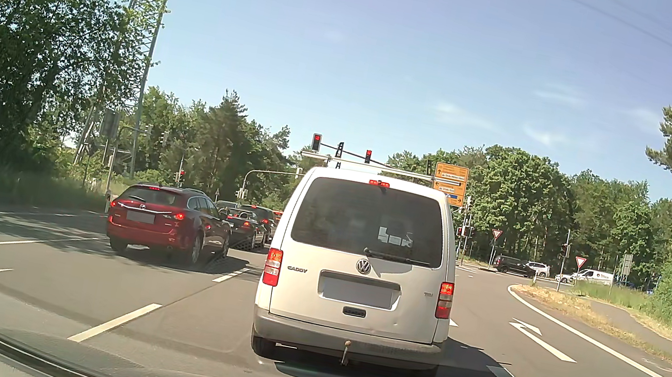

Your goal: Follow the waypoints while adhering to traffic rules and regulations

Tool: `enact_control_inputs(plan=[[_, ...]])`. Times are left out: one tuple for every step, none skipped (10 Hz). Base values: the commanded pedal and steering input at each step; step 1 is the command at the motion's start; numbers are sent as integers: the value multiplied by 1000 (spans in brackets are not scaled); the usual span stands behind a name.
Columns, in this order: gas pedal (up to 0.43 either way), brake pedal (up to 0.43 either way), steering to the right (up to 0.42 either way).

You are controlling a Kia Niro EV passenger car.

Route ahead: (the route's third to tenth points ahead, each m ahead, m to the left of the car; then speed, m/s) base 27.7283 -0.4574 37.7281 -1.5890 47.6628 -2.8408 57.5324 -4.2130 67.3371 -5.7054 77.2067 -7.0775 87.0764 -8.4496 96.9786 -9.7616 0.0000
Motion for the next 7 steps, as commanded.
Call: enact_control_inputs(plan=[[0, 250, 7], [0, 256, 7], [0, 250, 7], [0, 250, 7], [0, 250, 6], [0, 250, 7], [0, 250, 7]])
